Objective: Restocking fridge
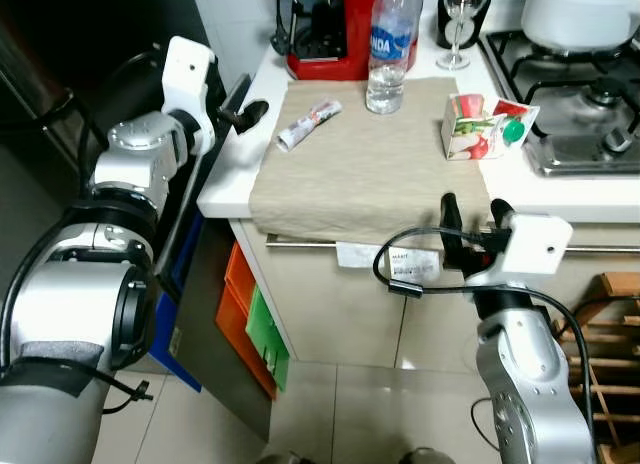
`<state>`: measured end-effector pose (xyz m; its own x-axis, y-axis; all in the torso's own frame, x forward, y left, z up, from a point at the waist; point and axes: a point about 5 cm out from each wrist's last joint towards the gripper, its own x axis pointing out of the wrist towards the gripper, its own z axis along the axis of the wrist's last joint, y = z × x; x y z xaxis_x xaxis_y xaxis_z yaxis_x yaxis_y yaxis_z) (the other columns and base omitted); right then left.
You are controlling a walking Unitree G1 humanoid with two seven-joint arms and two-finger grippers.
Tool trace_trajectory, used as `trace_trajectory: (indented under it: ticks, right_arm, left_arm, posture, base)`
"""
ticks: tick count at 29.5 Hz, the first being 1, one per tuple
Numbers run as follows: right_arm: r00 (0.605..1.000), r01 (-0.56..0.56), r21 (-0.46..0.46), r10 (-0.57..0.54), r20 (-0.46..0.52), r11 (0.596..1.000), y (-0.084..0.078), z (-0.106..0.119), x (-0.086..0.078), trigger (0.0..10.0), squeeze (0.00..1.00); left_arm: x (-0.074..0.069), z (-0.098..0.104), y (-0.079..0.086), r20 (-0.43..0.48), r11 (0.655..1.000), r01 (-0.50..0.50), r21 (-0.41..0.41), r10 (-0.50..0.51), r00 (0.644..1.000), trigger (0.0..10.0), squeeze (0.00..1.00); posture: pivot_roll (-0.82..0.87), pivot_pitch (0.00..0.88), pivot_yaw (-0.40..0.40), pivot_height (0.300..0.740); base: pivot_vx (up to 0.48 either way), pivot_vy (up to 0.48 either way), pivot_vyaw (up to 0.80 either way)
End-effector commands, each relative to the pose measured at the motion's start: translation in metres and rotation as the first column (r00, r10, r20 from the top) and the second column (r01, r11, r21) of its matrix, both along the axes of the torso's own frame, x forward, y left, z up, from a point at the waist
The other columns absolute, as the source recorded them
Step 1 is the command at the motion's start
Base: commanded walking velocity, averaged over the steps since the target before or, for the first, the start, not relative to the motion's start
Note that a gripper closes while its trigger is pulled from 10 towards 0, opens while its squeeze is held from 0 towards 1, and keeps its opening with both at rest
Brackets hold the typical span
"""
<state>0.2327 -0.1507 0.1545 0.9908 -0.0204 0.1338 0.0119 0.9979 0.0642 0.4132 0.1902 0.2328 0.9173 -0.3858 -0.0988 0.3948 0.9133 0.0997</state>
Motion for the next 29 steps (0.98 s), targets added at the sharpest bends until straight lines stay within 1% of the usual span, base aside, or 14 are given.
trace_trajectory:
  ticks: [1, 4, 10, 13, 15, 17, 18, 20, 22, 23, 26, 29]
  right_arm:
    - [1.000, -0.007, -0.003, 0.007, 0.002, 1.000, 0.003, 0.005, -0.003, 10.0, 0.00]
    - [1.000, -0.003, -0.012, 0.003, -0.017, 1.000, 0.002, 0.006, -0.016, 10.0, 0.00]
    - [0.999, -0.003, -0.023, 0.002, -0.040, 1.000, 0.000, 0.007, -0.025, 10.0, 0.00]
    - [0.998, -0.011, -0.023, 0.010, -0.054, 1.000, 0.002, 0.008, -0.031, 10.0, 0.00]
    - [0.998, -0.013, -0.022, 0.012, -0.056, 1.000, 0.003, 0.008, -0.031, 10.0, 0.00]
    - [0.998, -0.012, -0.021, 0.011, -0.059, 1.000, 0.003, 0.008, -0.030, 10.0, 0.00]
    - [0.998, -0.011, -0.019, 0.010, -0.064, 1.000, 0.004, 0.008, -0.031, 10.0, 0.00]
    - [0.998, -0.012, -0.017, 0.011, -0.069, 1.000, 0.005, 0.008, -0.032, 10.0, 0.00]
    - [0.997, -0.014, -0.016, 0.013, -0.079, 1.000, 0.006, 0.007, -0.033, 10.0, 0.00]
    - [0.997, -0.014, -0.016, 0.013, -0.079, 1.000, 0.006, 0.007, -0.033, 10.0, 0.00]
    - [0.996, -0.009, -0.013, 0.008, -0.091, 1.000, 0.007, 0.005, -0.035, 10.0, 0.00]
    - [0.995, -0.003, -0.009, 0.002, -0.099, 1.000, 0.008, 0.003, -0.037, 10.0, 0.00]
  left_arm:
    - [0.002, 0.012, -0.001, 0.029, 1.000, 0.010, -0.006, -0.010, 1.000, 10.0, 0.00]
    - [0.002, 0.010, -0.005, 0.030, 0.999, 0.032, -0.023, -0.031, 0.999, 10.0, 0.00]
    - [0.003, 0.009, -0.010, 0.034, 0.998, 0.041, -0.046, -0.040, 0.999, 10.0, 0.00]
    - [0.003, 0.009, -0.015, 0.030, 0.995, 0.071, -0.065, -0.069, 0.997, 10.0, 0.00]
    - [0.003, 0.007, -0.016, 0.022, 0.995, 0.082, -0.059, -0.081, 0.996, 10.0, 0.00]
    - [0.003, 0.005, -0.017, 0.013, 0.996, 0.081, -0.043, -0.081, 0.997, 10.0, 0.00]
    - [0.003, 0.002, -0.015, 0.002, 0.997, 0.070, -0.016, -0.070, 0.998, 10.0, 0.00]
    - [0.003, 0.000, -0.014, -0.004, 0.998, 0.056, 0.010, -0.056, 0.998, 10.0, 0.00]
    - [0.003, -0.003, -0.012, -0.004, 0.997, 0.032, 0.071, -0.031, 0.999, 10.0, 0.00]
    - [0.003, -0.003, -0.012, -0.004, 0.997, 0.032, 0.071, -0.031, 0.999, 10.0, 0.00]
    - [0.003, -0.004, -0.009, 0.010, 0.992, -0.010, 0.129, 0.008, 1.000, 10.0, 0.00]
    - [0.003, -0.003, -0.009, 0.015, 0.989, -0.012, 0.147, 0.009, 1.000, 10.0, 0.00]
  posture:
    - [-0.20, 0.145, 0.172, 0.740]
    - [-0.24, 0.168, 0.164, 0.740]
    - [-0.27, 0.182, 0.159, 0.740]
    - [-0.28, 0.186, 0.163, 0.740]
    - [-0.28, 0.189, 0.164, 0.740]
    - [-0.28, 0.190, 0.166, 0.740]
    - [-0.27, 0.196, 0.170, 0.740]
    - [-0.27, 0.199, 0.172, 0.740]
    - [-0.27, 0.204, 0.176, 0.740]
    - [-0.27, 0.204, 0.176, 0.740]
    - [-0.28, 0.211, 0.189, 0.740]
    - [-0.27, 0.214, 0.197, 0.740]
  base:
    - [0.000, 0.000, 0.00]
    - [0.000, 0.000, 0.00]
    - [0.000, 0.000, 0.00]
    - [0.000, 0.000, 0.00]
    - [0.000, 0.000, 0.00]
    - [0.000, 0.000, 0.00]
    - [0.000, 0.000, 0.00]
    - [0.000, 0.000, 0.00]
    - [0.000, 0.000, 0.00]
    - [0.000, 0.000, 0.00]
    - [0.000, 0.000, 0.00]
    - [0.000, 0.000, 0.00]
